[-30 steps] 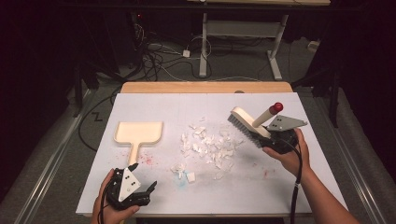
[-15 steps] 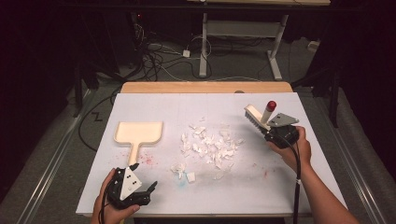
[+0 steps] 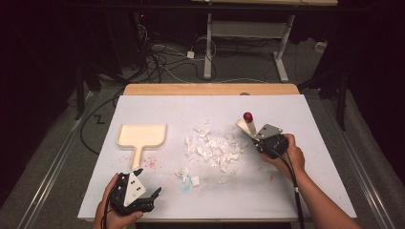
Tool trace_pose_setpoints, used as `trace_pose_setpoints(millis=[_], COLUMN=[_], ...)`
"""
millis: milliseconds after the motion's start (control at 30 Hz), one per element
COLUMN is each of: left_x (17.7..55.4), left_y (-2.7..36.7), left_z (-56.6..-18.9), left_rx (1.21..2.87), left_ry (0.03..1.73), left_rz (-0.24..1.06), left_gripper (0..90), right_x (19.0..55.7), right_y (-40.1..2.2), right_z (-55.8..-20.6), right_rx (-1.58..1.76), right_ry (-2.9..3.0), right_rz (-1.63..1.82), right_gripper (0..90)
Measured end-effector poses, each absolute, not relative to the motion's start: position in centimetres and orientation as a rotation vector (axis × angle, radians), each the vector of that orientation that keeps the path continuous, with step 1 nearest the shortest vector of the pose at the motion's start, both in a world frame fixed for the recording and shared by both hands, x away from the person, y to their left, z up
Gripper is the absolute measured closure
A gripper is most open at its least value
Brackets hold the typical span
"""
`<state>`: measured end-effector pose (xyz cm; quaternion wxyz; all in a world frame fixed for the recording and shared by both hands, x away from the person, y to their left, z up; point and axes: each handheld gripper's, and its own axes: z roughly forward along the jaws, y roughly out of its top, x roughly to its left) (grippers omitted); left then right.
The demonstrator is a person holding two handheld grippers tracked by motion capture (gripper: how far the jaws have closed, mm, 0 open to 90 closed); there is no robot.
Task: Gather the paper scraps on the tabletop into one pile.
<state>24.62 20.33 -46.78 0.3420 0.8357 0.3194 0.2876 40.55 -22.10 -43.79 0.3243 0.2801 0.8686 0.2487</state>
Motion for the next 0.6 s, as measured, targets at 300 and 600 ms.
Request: trace_pose_setpoints(millis=[300, 600], left_x=[24.7, 24.6], left_y=[20.2, 20.1], left_z=[-46.8, -46.8], left_rx=[2.183, 2.184], left_ry=[0.819, 0.817], left_rz=[0.739, 0.737], left_gripper=[15.9, 16.0], right_x=[37.8, 35.6], right_y=[-18.9, -18.8], right_z=[-43.1, -40.5], right_rx=[0.602, 0.538], right_ry=[2.39, 2.354], right_rz=[0.752, 0.847], right_gripper=[68.1, 68.2])
